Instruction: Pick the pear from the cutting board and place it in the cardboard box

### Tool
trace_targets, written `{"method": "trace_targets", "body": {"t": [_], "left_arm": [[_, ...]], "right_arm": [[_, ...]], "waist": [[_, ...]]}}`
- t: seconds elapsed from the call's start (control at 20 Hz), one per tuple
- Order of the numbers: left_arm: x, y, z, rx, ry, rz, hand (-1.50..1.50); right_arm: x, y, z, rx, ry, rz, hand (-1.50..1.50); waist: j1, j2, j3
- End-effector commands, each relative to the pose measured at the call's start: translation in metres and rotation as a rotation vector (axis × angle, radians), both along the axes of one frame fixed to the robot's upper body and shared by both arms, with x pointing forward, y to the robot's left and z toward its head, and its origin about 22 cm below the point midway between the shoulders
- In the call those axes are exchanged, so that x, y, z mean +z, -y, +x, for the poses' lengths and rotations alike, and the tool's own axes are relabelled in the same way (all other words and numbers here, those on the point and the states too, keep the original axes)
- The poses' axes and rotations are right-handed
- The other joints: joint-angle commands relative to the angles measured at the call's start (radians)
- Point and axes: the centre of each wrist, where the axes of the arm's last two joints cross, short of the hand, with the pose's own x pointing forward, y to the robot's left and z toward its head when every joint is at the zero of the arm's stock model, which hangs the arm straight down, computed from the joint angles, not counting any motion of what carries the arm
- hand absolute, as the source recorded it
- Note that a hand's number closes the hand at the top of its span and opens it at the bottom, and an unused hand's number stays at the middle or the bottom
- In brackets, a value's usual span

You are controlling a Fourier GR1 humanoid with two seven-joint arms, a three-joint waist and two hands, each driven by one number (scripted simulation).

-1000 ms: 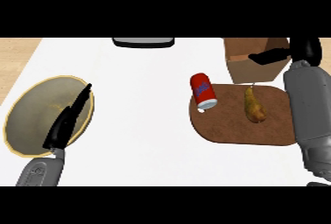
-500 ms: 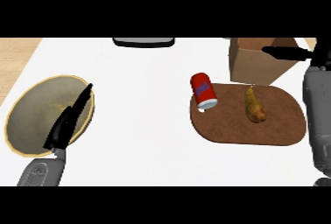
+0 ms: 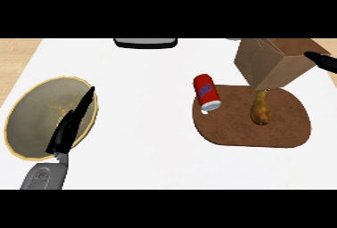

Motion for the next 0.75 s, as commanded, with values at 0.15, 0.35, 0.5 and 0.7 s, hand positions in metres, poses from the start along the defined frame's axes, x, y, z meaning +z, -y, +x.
{"method": "trace_targets", "body": {"t": [0.15,0.35,0.5,0.7], "left_arm": [[-0.010,-0.010,0.004,0.019,0.008,0.005,0.00],[-0.008,-0.004,0.010,0.006,0.007,0.016,0.00],[0.005,-0.016,0.014,0.003,-0.007,0.010,0.00],[-0.005,-0.002,-0.002,0.001,-0.014,0.003,0.00]], "right_arm": [[-0.041,0.042,-0.041,-0.078,0.072,0.008,-1.50],[-0.023,0.079,-0.058,-0.059,0.088,0.022,-1.50],[-0.055,0.089,-0.088,-0.081,0.058,-0.028,-1.50],[-0.056,0.086,-0.084,-0.060,0.027,-0.033,-1.50]], "waist": [[-0.003,0.003,0.000],[0.002,0.004,0.001],[-0.002,0.003,0.001],[-0.003,-0.002,0.000]]}}
